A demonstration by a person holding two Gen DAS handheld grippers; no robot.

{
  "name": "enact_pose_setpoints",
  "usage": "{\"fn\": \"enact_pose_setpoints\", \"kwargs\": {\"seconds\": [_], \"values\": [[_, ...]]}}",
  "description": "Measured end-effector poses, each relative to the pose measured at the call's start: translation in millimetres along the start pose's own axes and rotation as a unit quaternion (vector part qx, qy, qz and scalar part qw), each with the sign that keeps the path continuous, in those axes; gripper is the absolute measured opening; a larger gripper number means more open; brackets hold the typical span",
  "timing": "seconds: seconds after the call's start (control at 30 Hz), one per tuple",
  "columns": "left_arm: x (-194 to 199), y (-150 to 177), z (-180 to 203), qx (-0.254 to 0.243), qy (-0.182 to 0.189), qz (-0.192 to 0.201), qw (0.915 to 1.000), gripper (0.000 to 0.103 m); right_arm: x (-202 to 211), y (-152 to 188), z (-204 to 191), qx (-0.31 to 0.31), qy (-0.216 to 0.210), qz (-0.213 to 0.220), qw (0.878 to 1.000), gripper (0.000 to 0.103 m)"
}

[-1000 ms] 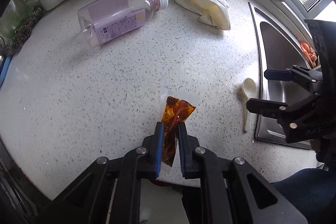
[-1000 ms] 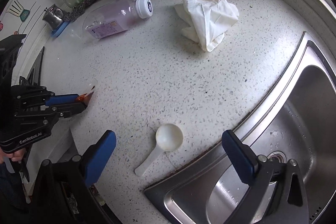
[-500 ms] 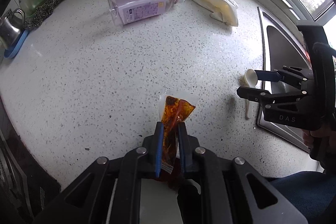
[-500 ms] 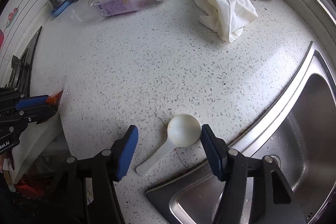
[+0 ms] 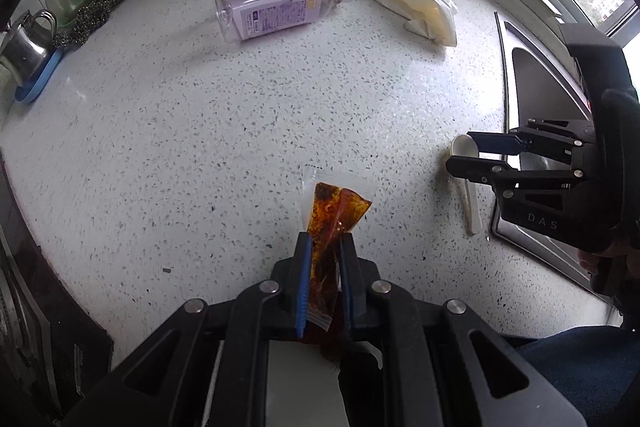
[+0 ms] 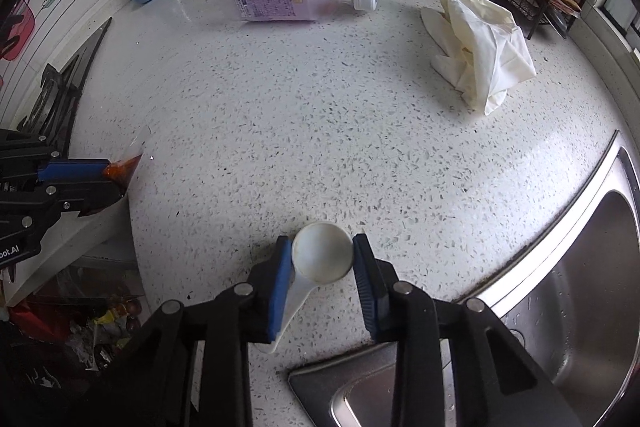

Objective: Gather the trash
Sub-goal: 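Grasp the white measuring scoop with the right tool while the left tool holds the sachet, then carry the sachet and scoop with both tools down to the red bin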

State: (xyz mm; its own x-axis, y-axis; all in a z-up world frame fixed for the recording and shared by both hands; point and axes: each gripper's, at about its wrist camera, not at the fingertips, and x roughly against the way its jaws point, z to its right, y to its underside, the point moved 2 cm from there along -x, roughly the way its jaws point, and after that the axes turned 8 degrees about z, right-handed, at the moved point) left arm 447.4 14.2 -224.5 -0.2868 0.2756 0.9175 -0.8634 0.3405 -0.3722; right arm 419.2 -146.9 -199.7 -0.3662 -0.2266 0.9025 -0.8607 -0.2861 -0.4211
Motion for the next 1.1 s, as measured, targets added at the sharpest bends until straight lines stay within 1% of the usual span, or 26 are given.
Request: {"fn": "enact_pose_setpoints", "kwargs": {"seconds": [0.17,0.23,0.4,0.6,0.63,0.8,0.97,1.1], "values": [[16,9,3,0.0,0.0,0.01,1.0,0.012,11,-2,-3,-0.003,-0.004,0.01,1.0,0.028],[24,15,4,-0.002,-0.003,0.014,0.9999,0.012,23,6,1,0.002,-0.006,0.018,1.0,0.028],[41,37,8,-0.003,-0.006,0.022,0.9997,0.012,52,16,-22,0.005,-0.023,0.038,0.999,0.028],[70,79,15,-0.005,-0.009,0.034,0.9994,0.012,76,44,-58,0.02,-0.036,0.052,0.998,0.028],[76,88,15,-0.004,-0.009,0.036,0.9993,0.012,84,51,-58,0.023,-0.038,0.053,0.998,0.028],[95,128,18,0.004,-0.01,0.041,0.9991,0.012,99,78,-93,0.036,-0.043,0.058,0.997,0.028],[104,172,20,0.009,-0.012,0.041,0.9991,0.01,106,109,-119,0.043,-0.048,0.062,0.996,0.028],[100,205,19,0.026,-0.002,0.034,0.9991,0.01,103,135,-142,0.059,-0.048,0.052,0.996,0.028]]}}
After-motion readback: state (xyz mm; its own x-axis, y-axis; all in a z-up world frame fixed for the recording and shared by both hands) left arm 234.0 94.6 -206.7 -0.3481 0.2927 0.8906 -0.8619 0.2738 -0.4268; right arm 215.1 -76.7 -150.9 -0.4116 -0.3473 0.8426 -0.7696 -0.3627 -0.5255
